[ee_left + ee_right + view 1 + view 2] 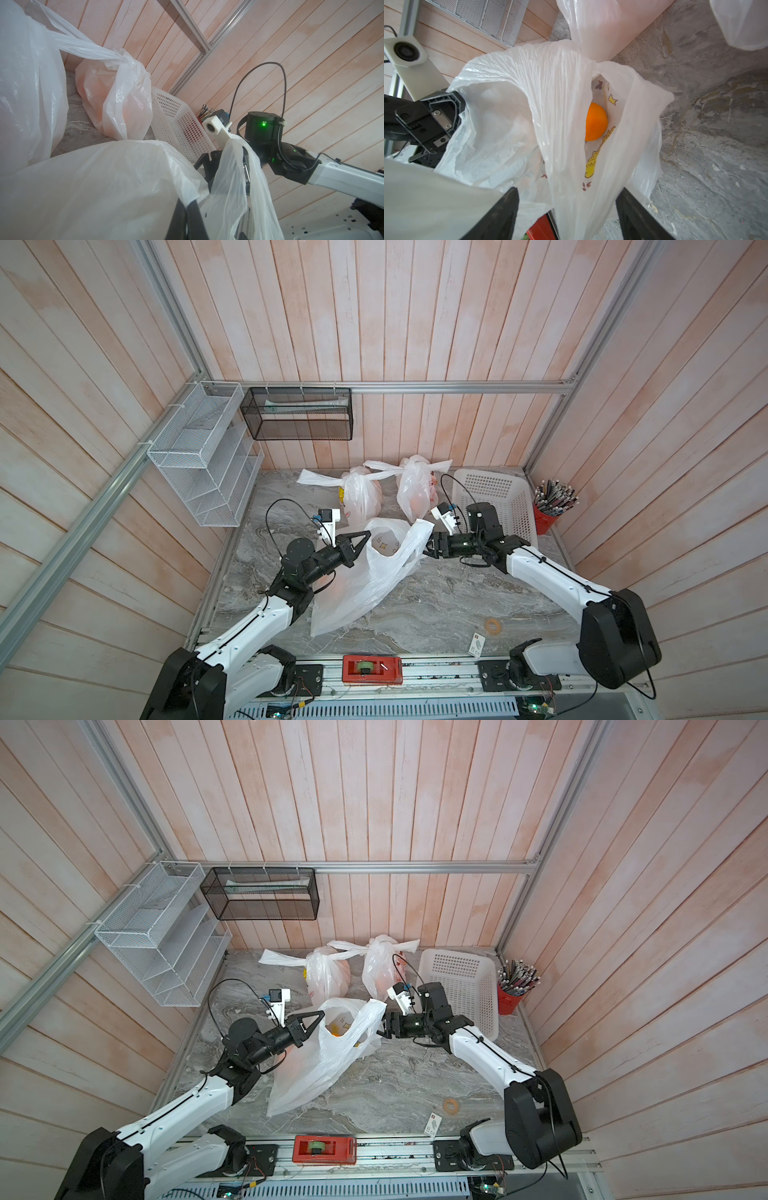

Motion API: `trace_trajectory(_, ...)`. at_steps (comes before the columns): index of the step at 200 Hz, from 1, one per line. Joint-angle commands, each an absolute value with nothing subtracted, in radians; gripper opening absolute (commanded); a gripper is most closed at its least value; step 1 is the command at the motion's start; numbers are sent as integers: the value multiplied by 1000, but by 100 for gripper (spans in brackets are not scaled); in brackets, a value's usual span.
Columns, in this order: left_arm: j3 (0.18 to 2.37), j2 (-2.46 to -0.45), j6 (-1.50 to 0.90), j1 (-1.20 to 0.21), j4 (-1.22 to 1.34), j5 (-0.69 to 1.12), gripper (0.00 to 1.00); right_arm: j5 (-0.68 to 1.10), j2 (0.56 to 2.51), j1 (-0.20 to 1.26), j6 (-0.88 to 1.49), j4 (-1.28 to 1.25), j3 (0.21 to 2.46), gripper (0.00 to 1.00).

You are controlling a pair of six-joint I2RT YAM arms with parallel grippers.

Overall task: Place the oranges into plastic bags & tie knots
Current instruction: Adjust the plastic bag at the center of the board.

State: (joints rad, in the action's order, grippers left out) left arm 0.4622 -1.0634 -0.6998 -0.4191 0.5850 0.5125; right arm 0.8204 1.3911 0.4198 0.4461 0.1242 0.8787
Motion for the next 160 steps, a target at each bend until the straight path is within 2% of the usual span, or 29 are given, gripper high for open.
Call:
trace_trajectory(1,446,-1044,-679,-417,606,509,0,787,1408,430,437,138,926,54)
trace_trajectory(10,446,-1037,-674,-417,600,504,0,778,1407,430,432,147,932,44)
trace_trajectory(14,446,-1036,-673,-417,598,503,0,773,1404,430,430,150,934,36)
trace_trajectory(21,447,-1030,-668,-417,595,500,0,766,1400,428,430,150,935,30)
trace_trajectory(37,453,-1019,-649,-417,588,494,0,767,1385,414,440,137,931,6)
trace_trajectory(42,456,-1013,-640,-417,588,497,3,774,1380,407,446,126,926,0)
trace_trajectory(64,497,-993,-565,-420,544,526,27,814,1357,368,494,67,904,0)
trace_trajectory(95,606,-963,-372,-472,374,503,50,883,1329,332,575,-38,885,0)
trace_trajectory(122,711,-952,-170,-614,206,365,60,897,1316,315,607,-81,886,0)
trace_trajectory(160,795,-1000,35,-900,68,119,64,910,1311,282,640,-119,869,0)
